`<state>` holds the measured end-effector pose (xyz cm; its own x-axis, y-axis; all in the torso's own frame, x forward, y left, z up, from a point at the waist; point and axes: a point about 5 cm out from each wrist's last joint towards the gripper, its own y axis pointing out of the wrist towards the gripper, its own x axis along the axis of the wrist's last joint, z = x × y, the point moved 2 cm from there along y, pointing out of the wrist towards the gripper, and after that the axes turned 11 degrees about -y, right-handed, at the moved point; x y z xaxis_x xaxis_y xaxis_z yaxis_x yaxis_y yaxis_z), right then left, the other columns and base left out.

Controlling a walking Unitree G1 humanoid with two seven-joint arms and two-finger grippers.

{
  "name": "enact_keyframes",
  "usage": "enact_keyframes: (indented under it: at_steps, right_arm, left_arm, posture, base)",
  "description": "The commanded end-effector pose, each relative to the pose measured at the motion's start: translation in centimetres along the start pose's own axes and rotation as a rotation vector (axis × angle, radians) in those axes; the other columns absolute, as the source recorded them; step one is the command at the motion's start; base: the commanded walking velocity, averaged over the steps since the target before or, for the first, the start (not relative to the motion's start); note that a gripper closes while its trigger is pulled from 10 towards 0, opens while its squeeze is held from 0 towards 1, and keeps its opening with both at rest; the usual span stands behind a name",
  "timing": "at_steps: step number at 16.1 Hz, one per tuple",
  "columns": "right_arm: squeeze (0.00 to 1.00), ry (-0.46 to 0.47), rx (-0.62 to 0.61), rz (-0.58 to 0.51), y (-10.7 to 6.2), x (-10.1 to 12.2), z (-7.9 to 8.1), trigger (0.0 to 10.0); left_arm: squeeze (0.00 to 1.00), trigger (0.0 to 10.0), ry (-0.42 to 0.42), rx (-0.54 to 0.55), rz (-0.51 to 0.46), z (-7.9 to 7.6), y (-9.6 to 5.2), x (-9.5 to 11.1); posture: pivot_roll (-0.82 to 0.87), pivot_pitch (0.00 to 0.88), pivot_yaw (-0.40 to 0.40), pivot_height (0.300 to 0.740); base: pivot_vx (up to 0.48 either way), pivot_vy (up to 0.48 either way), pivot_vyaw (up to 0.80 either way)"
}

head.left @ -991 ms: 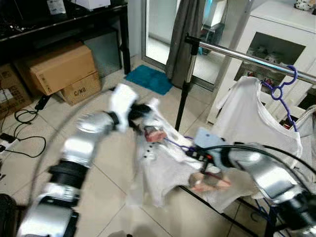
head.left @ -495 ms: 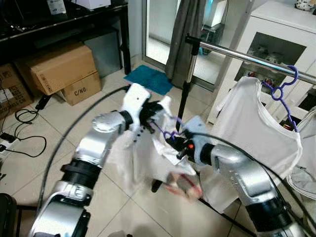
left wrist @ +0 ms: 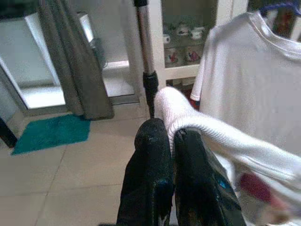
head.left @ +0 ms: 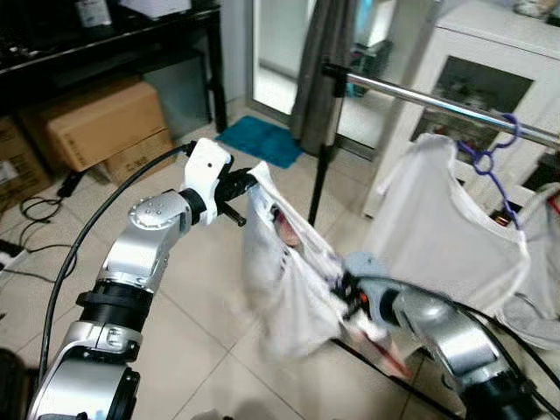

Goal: Hang hanger

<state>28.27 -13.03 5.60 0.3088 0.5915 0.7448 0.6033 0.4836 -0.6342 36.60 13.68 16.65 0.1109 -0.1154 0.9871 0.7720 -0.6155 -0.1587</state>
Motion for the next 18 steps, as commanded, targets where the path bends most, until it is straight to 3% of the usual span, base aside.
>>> enact_keyframes:
  at_steps: [1, 2, 3, 5, 6, 8, 12, 14, 16, 18]
  right_arm:
    - [0.00, -0.004, -0.065, -0.060, -0.8, 1.5, -1.9, 0.0]
    - [0.00, 0.016, -0.050, -0.153, -1.1, 3.2, -2.3, 0.0]
    - [0.00, 0.019, -0.049, -0.167, -1.2, 3.6, -2.4, 0.0]
    - [0.00, 0.139, 0.016, -0.326, -1.4, 6.4, -1.9, 0.0]
    - [0.00, 0.117, 0.056, -0.335, -1.2, 6.8, -1.0, 0.0]
    - [0.00, -0.133, 0.070, -0.137, 0.2, 4.2, 0.4, 0.0]
    - [0.00, -0.044, 0.036, -0.155, 0.3, 4.3, -0.1, 0.0]
    - [0.00, -0.076, 0.023, -0.118, 0.3, 3.5, -0.5, 0.0]
    - [0.00, -0.018, 0.018, -0.178, 0.2, 4.4, -0.6, 0.0]
    - [0.00, 0.026, 0.009, -0.230, 0.0, 5.4, -0.9, 0.0]
  left_arm:
    - [0.00, 0.0, 0.040, -0.004, 0.021, 0.0, -0.3, -0.3]
    - [0.00, 0.0, 0.068, -0.006, 0.063, -0.4, -0.2, -1.4]
    - [0.00, 0.0, 0.069, -0.006, 0.068, -0.4, -0.1, -1.6]
    - [0.00, 0.0, 0.060, -0.029, 0.067, -1.4, 0.6, -2.0]
    - [0.00, 0.0, 0.057, -0.041, 0.053, -1.9, 1.0, -1.7]
    - [0.00, 0.0, 0.003, -0.077, -0.038, -2.8, 1.7, 0.0]
    - [0.00, 0.0, -0.095, -0.106, -0.156, -3.0, 1.5, 2.3]
    - [0.00, 0.0, -0.067, -0.091, -0.133, -2.4, 1.2, 2.2]
    - [0.00, 0.0, -0.021, -0.128, -0.069, -3.0, 1.1, 1.3]
    - [0.00, 1.0, 0.019, -0.145, -0.022, -3.7, 1.3, 0.3]
  posture:
    - [-0.15, 0.000, -0.018, 0.740]
    - [-0.15, 0.000, -0.019, 0.740]
    - [-0.15, 0.000, -0.019, 0.740]
    - [-0.15, 0.000, -0.021, 0.740]
    - [-0.15, 0.000, -0.022, 0.740]
    - [-0.15, 0.000, -0.024, 0.740]
    - [-0.15, 0.000, -0.025, 0.740]
    - [-0.14, 0.000, -0.024, 0.740]
    - [-0.14, 0.000, -0.025, 0.740]
    - [-0.14, 0.000, -0.022, 0.740]
  base:
    - [0.000, 0.000, 0.00]
    - [0.000, 0.000, 0.00]
    - [0.000, 0.000, 0.00]
    - [0.000, 0.000, 0.00]
    - [0.000, 0.000, 0.00]
    - [0.000, 0.000, 0.00]
    - [0.000, 0.000, 0.00]
    - [0.000, 0.000, 0.00]
    - [0.000, 0.000, 0.00]
    - [0.000, 0.000, 0.00]
